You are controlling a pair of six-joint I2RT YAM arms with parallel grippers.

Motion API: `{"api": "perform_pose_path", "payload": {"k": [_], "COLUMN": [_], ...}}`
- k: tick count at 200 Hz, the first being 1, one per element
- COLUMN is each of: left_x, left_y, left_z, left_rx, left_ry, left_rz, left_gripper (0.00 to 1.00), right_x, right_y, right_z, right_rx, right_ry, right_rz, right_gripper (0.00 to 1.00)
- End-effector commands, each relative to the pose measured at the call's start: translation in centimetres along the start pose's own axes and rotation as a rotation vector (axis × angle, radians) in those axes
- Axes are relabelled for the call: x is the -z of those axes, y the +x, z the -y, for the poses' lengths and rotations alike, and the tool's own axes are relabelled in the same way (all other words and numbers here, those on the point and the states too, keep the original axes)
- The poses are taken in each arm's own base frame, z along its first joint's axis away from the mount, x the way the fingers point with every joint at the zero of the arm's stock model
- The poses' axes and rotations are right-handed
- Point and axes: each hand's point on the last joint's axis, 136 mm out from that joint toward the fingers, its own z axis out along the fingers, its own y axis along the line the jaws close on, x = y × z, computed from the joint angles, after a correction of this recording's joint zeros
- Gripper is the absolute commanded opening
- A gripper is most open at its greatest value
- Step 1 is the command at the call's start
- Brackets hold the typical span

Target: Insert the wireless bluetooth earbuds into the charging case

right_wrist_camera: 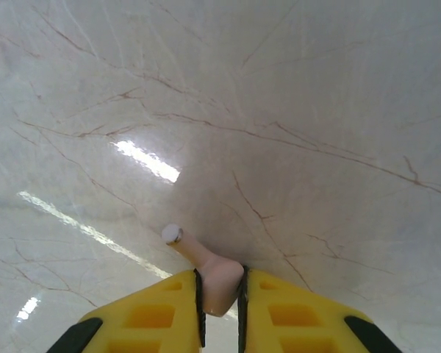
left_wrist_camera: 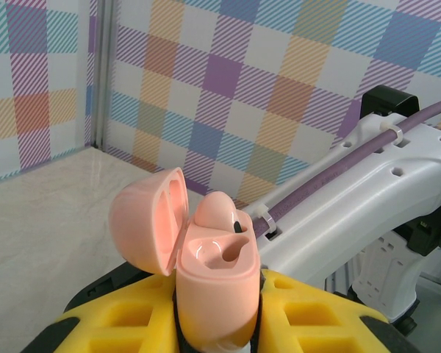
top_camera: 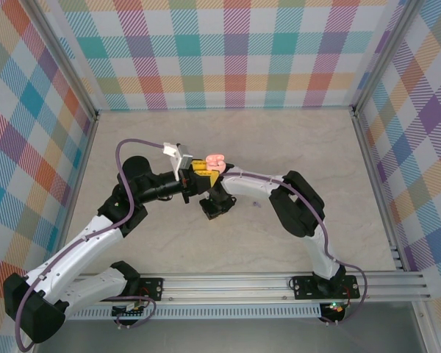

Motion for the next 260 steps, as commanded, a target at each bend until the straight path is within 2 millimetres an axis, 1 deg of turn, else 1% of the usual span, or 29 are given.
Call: {"api": "perform_pose_path", "payload": {"k": [1,57,79,101,115,123,157,188,199,220,242,260], "left_x": [0.2,0.0,-0.1,-0.2,-0.3,-0.4,-0.6,-0.8,-0.7,-0.8,-0.9,-0.9], "left_y": [-1.7,-1.7,-1.6,-1.7,-1.8,-1.7,-1.7,-1.7,-1.8,-1.8,-1.8,-1.8], "left_z": [0.9,0.9,0.8,0.7,0.8,0.7,0.6,0.6,0.7,0.7,0.6,0.6], "left_rx": [-0.016,-0.011,-0.008,-0.008,-0.008,-0.007,-0.003,-0.001,-0.004,-0.005,-0.003,-0.003], "left_ry": [0.018,0.022,0.023,0.021,0.025,0.024,0.03,0.032,0.035,0.036,0.037,0.039], "left_rz": [0.043,0.038,0.036,0.038,0.039,0.036,0.03,0.028,0.031,0.031,0.03,0.031], "left_gripper": [0.26,0.26,0.26,0.26,0.26,0.26,0.26,0.26,0.26,0.26,0.26,0.26], "right_x": [0.1,1.2,1.4,1.6,1.9,2.1,3.8,5.4,5.8,5.7,4.8,3.8], "right_y": [1.3,2.9,3.3,3.3,3.1,2.9,2.3,2.0,2.1,2.2,2.6,2.9], "right_z": [3.1,6.9,7.7,7.6,7.5,7.3,6.1,5.8,5.5,4.8,4.5,4.8], "right_rx": [0.008,0.033,0.04,0.049,0.044,0.039,0.017,-0.013,-0.023,-0.039,-0.051,-0.063], "right_ry": [0.111,0.131,0.13,0.121,0.119,0.112,0.052,0.024,-0.005,-0.078,-0.1,-0.093], "right_rz": [-0.041,-0.067,-0.076,-0.076,-0.069,-0.062,-0.008,0.035,0.043,0.041,0.008,-0.022], "right_gripper": [0.19,0.2,0.22,0.26,0.35,0.37,0.46,0.5,0.48,0.36,0.23,0.18]}}
